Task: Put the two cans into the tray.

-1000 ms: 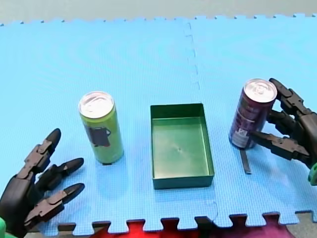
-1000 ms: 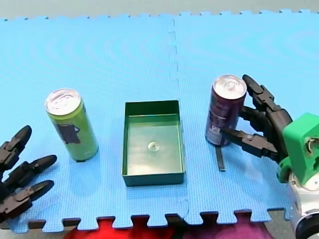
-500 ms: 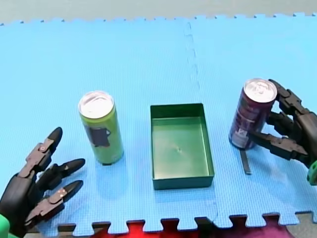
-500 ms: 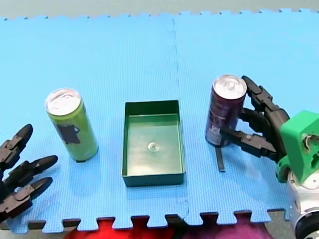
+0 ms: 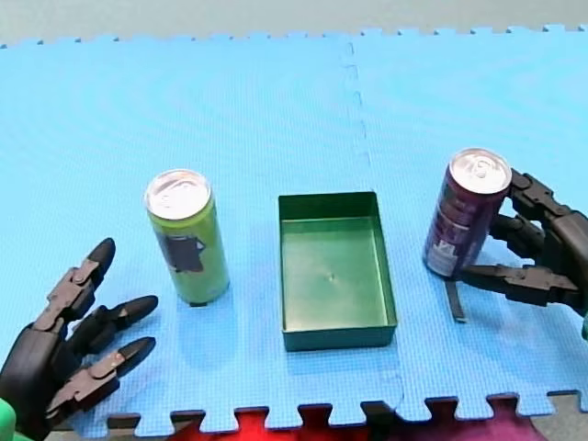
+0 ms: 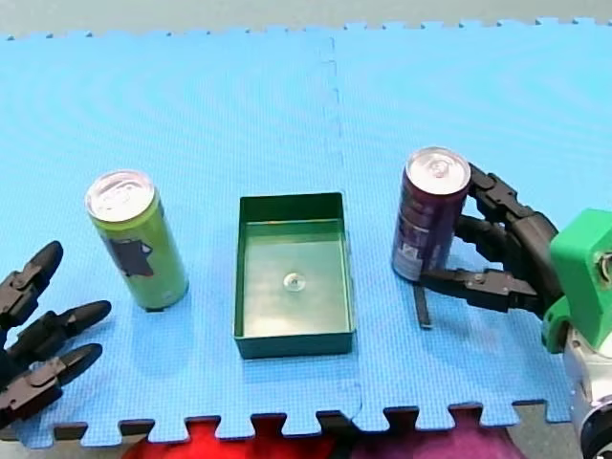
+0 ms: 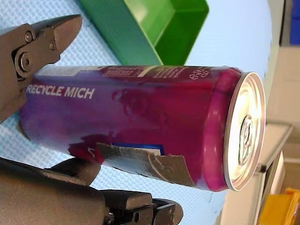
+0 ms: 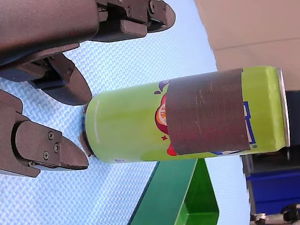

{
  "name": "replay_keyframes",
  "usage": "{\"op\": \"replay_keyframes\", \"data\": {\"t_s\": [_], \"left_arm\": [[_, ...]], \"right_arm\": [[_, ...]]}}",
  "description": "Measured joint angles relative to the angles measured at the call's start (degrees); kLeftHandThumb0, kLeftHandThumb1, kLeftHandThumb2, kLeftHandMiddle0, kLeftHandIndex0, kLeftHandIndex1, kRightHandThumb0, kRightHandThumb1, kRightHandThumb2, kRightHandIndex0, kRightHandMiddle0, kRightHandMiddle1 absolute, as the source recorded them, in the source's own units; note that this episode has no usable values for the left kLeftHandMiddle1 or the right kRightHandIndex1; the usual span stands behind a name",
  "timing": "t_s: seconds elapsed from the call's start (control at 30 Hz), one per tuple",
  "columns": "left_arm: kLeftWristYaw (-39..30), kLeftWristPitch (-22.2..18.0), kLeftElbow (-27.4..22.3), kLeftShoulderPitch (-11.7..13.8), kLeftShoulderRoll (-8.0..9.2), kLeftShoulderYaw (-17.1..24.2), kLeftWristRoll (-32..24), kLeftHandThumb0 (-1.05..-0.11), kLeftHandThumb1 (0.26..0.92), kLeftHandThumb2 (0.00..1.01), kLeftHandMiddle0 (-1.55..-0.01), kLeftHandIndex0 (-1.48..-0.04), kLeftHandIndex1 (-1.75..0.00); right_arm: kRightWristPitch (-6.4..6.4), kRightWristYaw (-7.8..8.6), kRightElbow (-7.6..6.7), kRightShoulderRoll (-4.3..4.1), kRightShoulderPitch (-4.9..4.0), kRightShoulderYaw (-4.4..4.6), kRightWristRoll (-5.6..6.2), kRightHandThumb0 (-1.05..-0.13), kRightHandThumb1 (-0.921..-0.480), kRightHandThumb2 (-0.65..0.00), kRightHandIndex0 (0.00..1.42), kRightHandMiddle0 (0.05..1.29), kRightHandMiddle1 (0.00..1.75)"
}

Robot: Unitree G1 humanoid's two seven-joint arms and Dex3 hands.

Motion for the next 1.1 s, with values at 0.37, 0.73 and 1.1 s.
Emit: {"op": "replay_keyframes", "data": {"t_s": [0.37,0.73,1.1], "left_arm": [[-0.5,-0.5,1.7,-0.8,-0.01,0.2,-0.4,-1.048,0.916,0.03,-0.45,-0.14,0.0],[-0.5,-0.5,1.3,-0.8,0.01,0.1,-0.4,-1.048,0.919,0.02,-0.45,-0.14,0.0],[-0.3,2.1,-1.3,0.2,-0.01,-0.2,-0.7,-1.048,0.919,0.01,-0.45,-0.14,0.0]], "right_arm": [[0.46,0.15,0.01,-0.04,-0.07,-0.2,0.07,-0.821,-0.56,0.0,0.19,0.11,0.0],[0.47,-0.01,0.17,0.06,-0.21,-0.51,0.08,-0.819,-0.563,-0.001,0.2,0.12,0.0],[0.19,-4.3,0.69,1.03,-1.22,0.12,-1.35,-0.766,-0.555,0.0,0.2,0.12,0.0]]}}
